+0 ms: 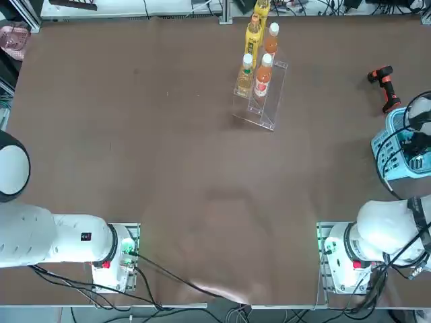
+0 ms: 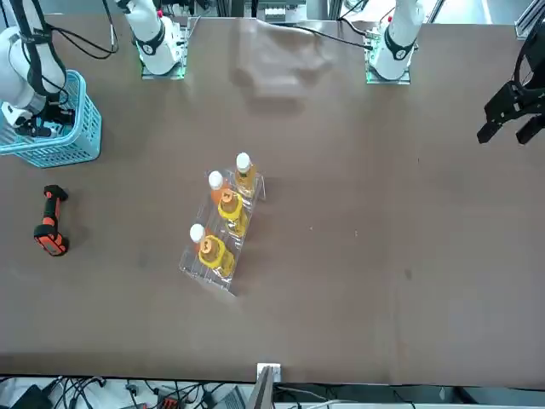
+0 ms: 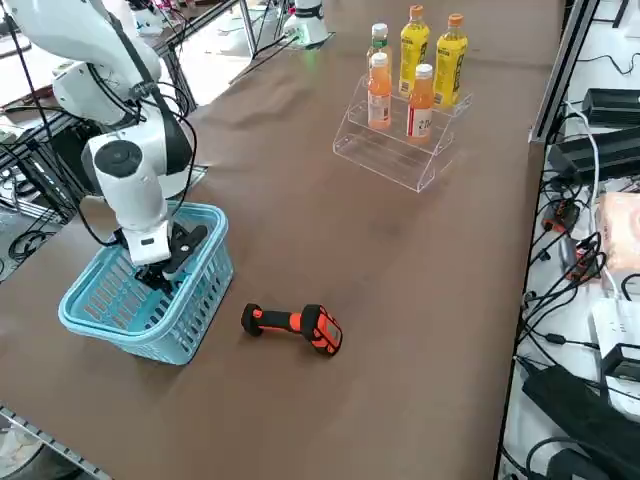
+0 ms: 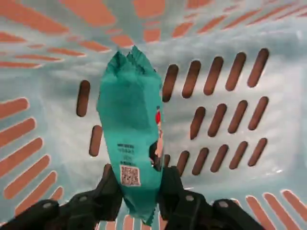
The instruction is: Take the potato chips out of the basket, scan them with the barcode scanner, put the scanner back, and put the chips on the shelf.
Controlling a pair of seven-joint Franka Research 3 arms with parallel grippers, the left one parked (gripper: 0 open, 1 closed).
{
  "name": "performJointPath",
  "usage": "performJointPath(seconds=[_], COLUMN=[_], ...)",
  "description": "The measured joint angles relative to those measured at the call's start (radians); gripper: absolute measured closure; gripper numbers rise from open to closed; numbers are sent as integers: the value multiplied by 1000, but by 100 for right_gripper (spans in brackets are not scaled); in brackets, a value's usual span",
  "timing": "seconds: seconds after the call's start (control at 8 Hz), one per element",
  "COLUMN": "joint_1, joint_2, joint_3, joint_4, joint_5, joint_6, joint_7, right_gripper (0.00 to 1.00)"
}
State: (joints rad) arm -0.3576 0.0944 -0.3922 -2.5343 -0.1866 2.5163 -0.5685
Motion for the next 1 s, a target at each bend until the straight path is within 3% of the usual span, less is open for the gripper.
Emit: performJointPath(seconds=[0.38, 1.0], joint_1=[0, -1], joint_2=[-53, -208], joint_3=[-1, -1], joint_4=[1, 51], joint_5=[0, -3], joint_6=[-31, -283], joint_7=[-29, -66], right_gripper=[61, 61])
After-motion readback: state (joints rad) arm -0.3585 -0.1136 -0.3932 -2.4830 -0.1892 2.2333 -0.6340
